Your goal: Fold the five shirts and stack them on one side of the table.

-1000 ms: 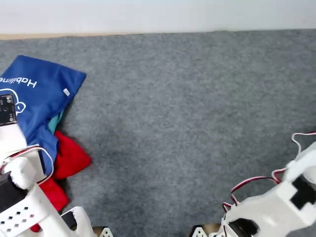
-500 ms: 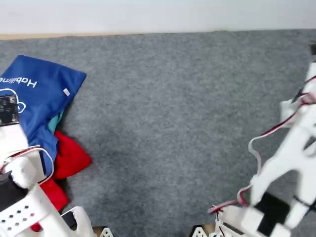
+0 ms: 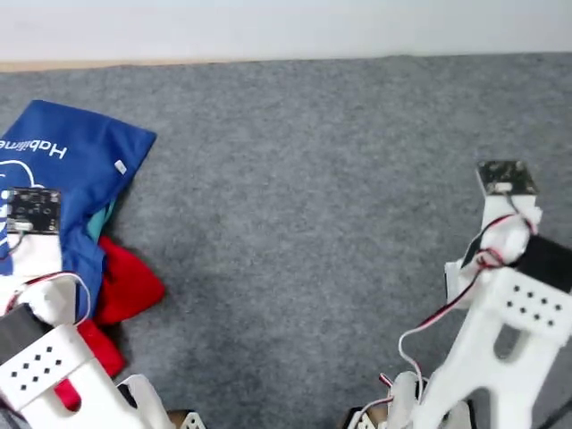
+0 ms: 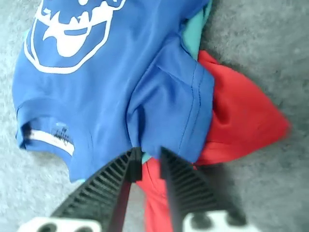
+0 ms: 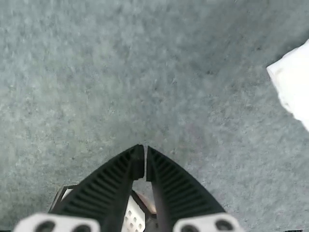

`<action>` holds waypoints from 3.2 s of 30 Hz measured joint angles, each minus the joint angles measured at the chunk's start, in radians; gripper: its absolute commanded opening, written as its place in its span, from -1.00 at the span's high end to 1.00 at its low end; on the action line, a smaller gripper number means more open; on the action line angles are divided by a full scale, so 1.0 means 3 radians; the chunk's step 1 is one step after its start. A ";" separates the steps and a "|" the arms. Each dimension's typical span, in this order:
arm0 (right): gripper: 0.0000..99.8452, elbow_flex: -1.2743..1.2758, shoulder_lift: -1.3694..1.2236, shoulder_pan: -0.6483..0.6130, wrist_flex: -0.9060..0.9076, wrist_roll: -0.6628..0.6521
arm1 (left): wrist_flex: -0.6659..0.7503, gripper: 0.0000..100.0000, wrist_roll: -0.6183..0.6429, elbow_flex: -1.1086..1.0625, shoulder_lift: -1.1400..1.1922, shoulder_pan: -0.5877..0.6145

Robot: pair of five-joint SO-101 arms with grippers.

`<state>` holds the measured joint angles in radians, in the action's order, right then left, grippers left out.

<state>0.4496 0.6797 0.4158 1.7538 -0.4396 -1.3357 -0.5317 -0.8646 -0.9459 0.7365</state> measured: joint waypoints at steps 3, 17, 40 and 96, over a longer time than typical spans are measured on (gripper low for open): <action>0.98 0.0107 0.0164 0.0000 0.0000 0.0000 | 0.0215 0.68 -0.0128 -0.0235 0.0000 0.0000; 0.98 0.0174 0.0353 0.0000 0.0000 0.0000 | 0.1079 0.68 -0.0680 -0.1320 0.0000 -0.0102; 0.98 0.0174 0.0353 0.0000 0.0000 0.0000 | 0.1816 1.00 -0.0834 -0.1672 0.0000 -0.0107; 0.98 0.0174 0.0353 -0.1652 -0.0419 0.0000 | -0.1330 1.00 -0.0179 0.0731 -0.1294 -0.1412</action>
<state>0.5017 0.7856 -0.0798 1.6280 -0.4396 -1.7346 -0.5854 -0.6452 -1.3341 0.3130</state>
